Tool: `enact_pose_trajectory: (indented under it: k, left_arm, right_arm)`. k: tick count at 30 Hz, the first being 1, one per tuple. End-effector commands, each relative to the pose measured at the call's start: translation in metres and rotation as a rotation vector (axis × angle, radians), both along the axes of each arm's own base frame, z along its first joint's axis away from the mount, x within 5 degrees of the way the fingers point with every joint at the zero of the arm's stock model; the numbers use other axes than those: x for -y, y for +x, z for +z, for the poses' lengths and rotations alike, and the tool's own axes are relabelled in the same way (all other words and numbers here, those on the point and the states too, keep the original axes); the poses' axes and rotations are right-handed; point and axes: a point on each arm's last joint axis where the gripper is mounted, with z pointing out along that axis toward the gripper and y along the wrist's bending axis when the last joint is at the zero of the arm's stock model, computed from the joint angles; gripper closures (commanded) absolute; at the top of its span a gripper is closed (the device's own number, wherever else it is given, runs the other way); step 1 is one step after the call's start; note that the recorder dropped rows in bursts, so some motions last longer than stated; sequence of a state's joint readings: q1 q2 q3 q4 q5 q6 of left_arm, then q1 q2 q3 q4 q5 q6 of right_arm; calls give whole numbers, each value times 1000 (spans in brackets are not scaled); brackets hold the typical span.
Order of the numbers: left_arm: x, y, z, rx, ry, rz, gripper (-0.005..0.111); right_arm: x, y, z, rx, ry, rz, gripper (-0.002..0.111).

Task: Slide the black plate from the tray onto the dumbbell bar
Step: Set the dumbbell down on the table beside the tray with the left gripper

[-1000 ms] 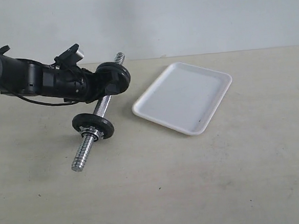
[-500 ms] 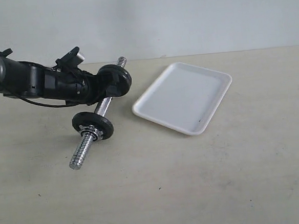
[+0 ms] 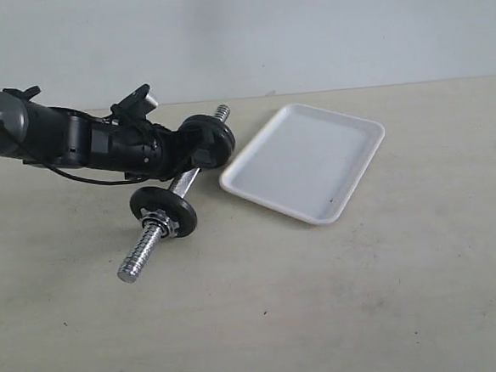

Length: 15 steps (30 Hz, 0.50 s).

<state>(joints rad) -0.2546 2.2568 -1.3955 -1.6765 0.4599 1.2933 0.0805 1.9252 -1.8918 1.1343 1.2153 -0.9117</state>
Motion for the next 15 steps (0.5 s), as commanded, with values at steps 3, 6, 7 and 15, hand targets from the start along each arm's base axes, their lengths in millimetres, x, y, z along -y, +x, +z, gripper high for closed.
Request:
enact_pose_trajectory:
  k: [3,6,7,15]
  left_arm:
    - [13,4,32,59,-108,-18,102]
    - [13,4,32,59,-109,-20,102]
    - [13,4,32,59,-109,-20,102]
    - [13,4,32,61,-109,-23,102]
  right_arm:
    - [2,-3,7,1,17,-5,106]
    - [2,-3,7,1,17,-5,106]
    - [2,-3,7,1,17,-5,106]
    - [2,-3,7,0,17,-5,106]
